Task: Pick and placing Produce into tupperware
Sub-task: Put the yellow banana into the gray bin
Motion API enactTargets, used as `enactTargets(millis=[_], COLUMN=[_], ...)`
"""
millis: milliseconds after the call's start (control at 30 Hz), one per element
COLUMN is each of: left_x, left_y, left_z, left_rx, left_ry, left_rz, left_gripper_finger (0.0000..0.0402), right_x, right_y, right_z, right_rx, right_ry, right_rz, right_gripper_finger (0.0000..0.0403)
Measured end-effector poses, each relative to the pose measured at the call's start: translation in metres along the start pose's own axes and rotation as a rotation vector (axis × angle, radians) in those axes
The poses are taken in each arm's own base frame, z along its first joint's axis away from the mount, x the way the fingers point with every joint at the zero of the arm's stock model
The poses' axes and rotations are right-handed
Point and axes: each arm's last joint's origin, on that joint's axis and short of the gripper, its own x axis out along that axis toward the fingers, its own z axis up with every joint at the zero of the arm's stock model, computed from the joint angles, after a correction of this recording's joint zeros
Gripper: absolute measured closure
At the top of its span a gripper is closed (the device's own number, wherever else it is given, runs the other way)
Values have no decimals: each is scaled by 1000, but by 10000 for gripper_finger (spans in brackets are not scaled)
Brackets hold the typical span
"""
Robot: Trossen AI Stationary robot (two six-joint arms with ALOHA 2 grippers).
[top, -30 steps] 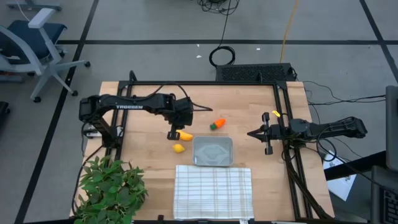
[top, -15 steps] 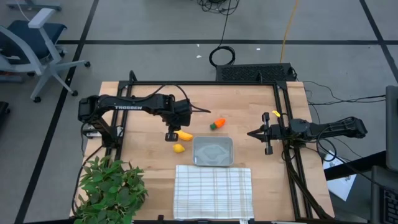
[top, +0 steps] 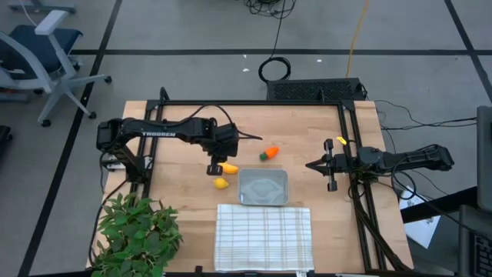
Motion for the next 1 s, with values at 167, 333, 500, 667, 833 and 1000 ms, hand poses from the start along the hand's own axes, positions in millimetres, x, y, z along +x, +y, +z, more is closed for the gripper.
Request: enactTargets(millis=[167, 333, 500, 667, 833, 1000], left_x=[0, 0, 0, 0, 4, 13], left_y=[0, 0, -1, 0, 1, 1], left_z=[0, 0, 0, 4, 6, 3], left_rx=[-47, -47, -32, -27, -26, -23], left_ry=[1, 0, -2, -27, -56, -55], left_rz=[0, 0, 1, 35, 46, 46], left_gripper_finger=[300, 226, 161, 125, 118, 116], right_x=[0, 0, 0, 0, 0, 0], right_y=[0, 0, 0, 0, 0, 0], right_z=[0, 0, 0, 0, 0, 0], right_rx=[21, 26, 25, 26, 26, 26], right_ry=[1, 1, 1, 2, 4, 5], right_rz=[0, 0, 0, 0, 0, 0], right_gripper_finger=[403, 403, 403, 403, 403, 403])
